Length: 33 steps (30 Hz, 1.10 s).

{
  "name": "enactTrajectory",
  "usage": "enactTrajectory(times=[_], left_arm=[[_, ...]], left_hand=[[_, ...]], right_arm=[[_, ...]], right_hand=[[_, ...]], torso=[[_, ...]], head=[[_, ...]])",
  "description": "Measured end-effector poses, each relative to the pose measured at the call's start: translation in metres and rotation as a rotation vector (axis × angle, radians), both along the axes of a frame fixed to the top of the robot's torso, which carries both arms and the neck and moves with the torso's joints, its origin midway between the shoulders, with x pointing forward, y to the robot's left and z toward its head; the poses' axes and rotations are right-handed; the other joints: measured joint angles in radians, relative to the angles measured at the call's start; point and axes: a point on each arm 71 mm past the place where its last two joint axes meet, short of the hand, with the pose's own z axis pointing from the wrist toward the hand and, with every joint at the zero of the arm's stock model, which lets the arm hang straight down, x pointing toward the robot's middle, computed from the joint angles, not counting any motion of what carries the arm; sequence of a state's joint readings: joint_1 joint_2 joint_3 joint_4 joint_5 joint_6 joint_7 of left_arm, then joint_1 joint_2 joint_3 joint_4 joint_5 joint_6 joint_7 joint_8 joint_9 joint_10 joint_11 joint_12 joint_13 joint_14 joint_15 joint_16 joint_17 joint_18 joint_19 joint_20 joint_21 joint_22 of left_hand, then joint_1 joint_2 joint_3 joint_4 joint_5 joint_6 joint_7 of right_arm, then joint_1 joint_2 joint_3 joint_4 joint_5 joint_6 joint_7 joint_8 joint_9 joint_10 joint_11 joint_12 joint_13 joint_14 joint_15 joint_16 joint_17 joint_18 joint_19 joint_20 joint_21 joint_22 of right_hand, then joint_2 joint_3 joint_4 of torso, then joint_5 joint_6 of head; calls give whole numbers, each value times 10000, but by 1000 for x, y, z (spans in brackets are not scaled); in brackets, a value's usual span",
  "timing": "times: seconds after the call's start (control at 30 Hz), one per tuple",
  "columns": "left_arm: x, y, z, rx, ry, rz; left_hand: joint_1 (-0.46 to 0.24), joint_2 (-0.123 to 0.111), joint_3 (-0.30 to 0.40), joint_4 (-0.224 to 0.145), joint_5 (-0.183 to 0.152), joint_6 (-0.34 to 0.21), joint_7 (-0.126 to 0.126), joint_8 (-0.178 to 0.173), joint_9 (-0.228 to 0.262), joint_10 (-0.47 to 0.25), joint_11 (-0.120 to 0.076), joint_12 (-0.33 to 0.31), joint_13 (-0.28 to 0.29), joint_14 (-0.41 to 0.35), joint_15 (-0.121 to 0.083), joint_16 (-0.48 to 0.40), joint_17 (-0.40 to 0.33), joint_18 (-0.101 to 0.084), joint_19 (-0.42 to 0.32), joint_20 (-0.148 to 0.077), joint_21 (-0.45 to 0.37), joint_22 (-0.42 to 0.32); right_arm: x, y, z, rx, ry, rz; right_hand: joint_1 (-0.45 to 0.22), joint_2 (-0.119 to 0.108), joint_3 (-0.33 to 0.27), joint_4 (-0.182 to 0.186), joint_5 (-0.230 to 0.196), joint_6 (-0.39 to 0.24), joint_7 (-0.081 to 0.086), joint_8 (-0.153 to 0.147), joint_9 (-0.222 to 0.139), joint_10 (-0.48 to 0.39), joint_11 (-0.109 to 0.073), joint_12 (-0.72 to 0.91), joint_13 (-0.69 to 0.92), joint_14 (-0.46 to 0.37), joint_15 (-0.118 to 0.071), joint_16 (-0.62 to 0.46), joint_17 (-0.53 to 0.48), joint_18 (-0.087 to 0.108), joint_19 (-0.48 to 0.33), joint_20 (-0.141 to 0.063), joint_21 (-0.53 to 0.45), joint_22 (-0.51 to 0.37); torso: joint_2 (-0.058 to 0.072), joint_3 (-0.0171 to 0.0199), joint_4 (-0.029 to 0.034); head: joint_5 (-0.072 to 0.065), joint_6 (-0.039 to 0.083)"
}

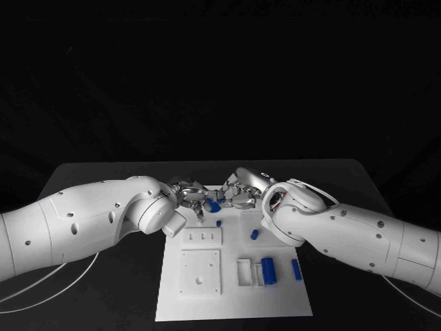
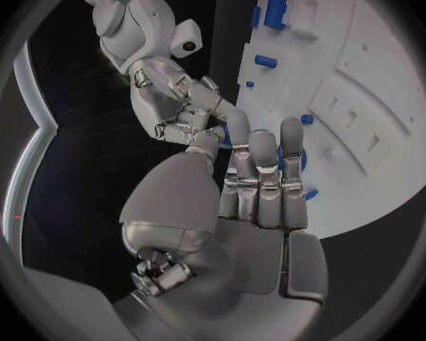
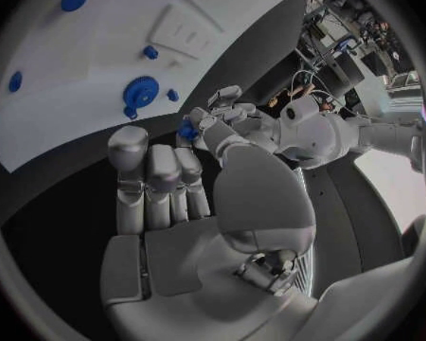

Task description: Assemble the parts on the task board

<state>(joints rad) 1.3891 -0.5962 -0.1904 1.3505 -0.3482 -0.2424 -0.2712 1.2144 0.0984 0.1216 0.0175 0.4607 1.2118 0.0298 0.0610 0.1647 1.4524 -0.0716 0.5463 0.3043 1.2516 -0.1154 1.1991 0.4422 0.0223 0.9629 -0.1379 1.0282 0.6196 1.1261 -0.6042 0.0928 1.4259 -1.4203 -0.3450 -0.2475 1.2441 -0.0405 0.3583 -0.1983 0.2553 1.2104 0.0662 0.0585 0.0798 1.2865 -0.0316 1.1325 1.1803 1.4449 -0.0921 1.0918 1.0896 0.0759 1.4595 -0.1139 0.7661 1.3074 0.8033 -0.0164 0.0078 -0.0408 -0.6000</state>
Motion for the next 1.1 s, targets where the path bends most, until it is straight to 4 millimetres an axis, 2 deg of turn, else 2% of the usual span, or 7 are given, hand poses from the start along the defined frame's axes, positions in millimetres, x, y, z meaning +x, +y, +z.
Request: enactTrajectory(times=[0.23,0.33,0.37,0.4,0.47,0.93,1.1], left_arm=[[0,0,0,-15,-31,-11],[0,0,-1,-28,-45,-16],[0,0,-1,-31,-47,-17],[0,0,-1,-35,-49,-18],[0,0,-1,-40,-53,-19],[-1,3,-3,-156,7,-103],[-1,4,-4,-225,71,-193]], left_hand=[[-80,-108,144,62,82,-1,1,1,134,-26,-24,97,29,-33,-4,85,-93,0,-21,22,-1,35],[-53,-136,93,260,-88,-3,2,1,148,-27,-24,143,40,-33,-4,93,-140,0,-38,38,-1,35],[-30,-159,93,355,-228,-3,2,2,150,-27,-24,143,42,-33,-4,124,-149,0,-38,38,-1,35],[-31,-159,49,422,-564,-3,2,30,154,-41,-38,143,42,-34,-4,124,-151,0,-37,38,-1,35],[-30,-158,-37,505,-740,-3,1,87,155,-58,-55,146,42,-65,-35,132,-164,0,-38,38,-1,35],[129,0,-372,257,-867,-60,-54,137,155,-82,-74,259,78,-68,-36,285,-164,0,-73,3,35,90],[244,-52,-338,-34,-907,-69,-60,137,146,-93,-81,250,32,-101,-2,285,-177,0,-73,3,35,90]], right_arm=[[0,0,0,47,43,20],[0,-1,0,67,62,24],[0,-1,0,74,68,25],[0,-1,0,83,78,24],[0,-1,-1,96,92,24],[0,-1,-3,190,146,77],[-1,-2,-4,223,137,138]], right_hand=[[-16,67,-7,-61,-7,0,0,3,0,-1,1,0,1,0,0,0,-1,-1,0,0,0,0],[-16,67,-7,-61,-75,0,0,3,0,-14,14,1,7,-1,0,0,-1,0,0,0,0,0],[-15,68,-8,-61,-75,0,0,3,0,-11,12,2,11,-1,1,0,-2,-1,0,0,0,0],[9,92,-8,-62,-76,0,0,3,0,5,-5,3,13,-1,0,0,-2,0,0,0,0,0],[9,92,-9,-62,-76,0,0,3,-1,22,-22,4,14,-1,0,0,-2,-1,0,0,0,0],[8,93,-63,-115,-77,0,0,4,0,22,-21,5,13,-1,1,0,-3,-1,0,0,0,0],[-19,119,-77,-128,-84,0,0,6,1,22,-21,5,12,-1,1,0,-4,-1,0,0,0,0]], torso=[[0,-4,3],[-1,-4,3],[-2,-4,3],[-3,-4,3],[-3,-4,3],[-3,-4,9],[-3,-1,8]], head=[[-10,-31],[-10,-37],[-10,-42],[-11,-43],[-11,-49],[8,-97],[-7,-106]])
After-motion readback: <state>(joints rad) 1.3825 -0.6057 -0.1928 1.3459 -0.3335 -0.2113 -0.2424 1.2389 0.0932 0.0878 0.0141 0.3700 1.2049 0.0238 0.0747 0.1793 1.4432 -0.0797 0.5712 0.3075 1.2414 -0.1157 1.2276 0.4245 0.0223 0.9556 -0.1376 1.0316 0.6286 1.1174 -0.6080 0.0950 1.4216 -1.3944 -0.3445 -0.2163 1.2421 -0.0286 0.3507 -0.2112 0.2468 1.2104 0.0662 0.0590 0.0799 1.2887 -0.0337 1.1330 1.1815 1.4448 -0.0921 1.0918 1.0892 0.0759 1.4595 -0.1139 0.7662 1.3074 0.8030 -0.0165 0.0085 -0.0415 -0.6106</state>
